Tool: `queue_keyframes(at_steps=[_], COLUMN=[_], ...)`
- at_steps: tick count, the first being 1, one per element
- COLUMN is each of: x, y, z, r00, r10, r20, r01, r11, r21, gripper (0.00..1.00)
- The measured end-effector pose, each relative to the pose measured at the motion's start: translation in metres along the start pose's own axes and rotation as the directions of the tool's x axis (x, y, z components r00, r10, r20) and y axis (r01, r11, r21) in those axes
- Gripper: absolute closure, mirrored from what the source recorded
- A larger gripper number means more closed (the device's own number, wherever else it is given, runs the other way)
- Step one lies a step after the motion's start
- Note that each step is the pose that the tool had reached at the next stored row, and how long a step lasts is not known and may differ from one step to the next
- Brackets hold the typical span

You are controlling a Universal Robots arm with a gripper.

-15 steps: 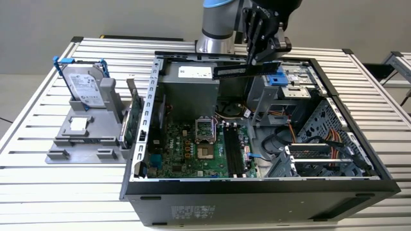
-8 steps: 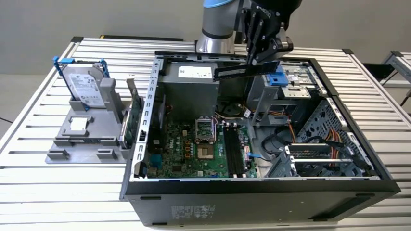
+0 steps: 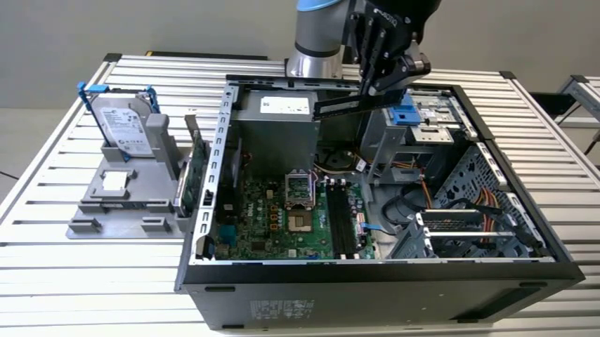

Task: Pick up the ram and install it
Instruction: 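Insert the ram into the slot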

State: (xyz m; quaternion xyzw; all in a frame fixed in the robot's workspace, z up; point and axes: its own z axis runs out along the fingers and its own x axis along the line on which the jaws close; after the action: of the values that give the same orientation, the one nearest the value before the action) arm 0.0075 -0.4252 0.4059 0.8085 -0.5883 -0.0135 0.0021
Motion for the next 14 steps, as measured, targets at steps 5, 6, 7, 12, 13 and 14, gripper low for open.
queue_keyframes(at_steps=[5, 6, 7, 12, 13, 14], x=[0.0, 0.0, 0.0, 0.0, 0.0, 0.0], y=[0.0, 0.0, 0.0, 0.0001, 0.0001, 0.0001], z=[0.0, 0.0, 0.0, 0.0, 0.0, 0.0], r00=[0.9993, 0.9991, 0.9987, 0.9961, 0.9954, 0.9947], r10=[-0.037, -0.044, -0.051, -0.089, -0.096, -0.103], r20=[-0.0007, -0.0008, -0.0009, -0.0016, -0.0018, -0.0019], r01=[0.037, 0.044, 0.051, 0.089, 0.096, 0.103], r11=[0.9993, 0.9991, 0.9987, 0.9961, 0.9954, 0.9947], r21=[-0.0007, -0.0009, -0.001, -0.0018, -0.0019, -0.0021], gripper=[1.0, 1.0, 1.0, 1.0, 1.0, 1.0])
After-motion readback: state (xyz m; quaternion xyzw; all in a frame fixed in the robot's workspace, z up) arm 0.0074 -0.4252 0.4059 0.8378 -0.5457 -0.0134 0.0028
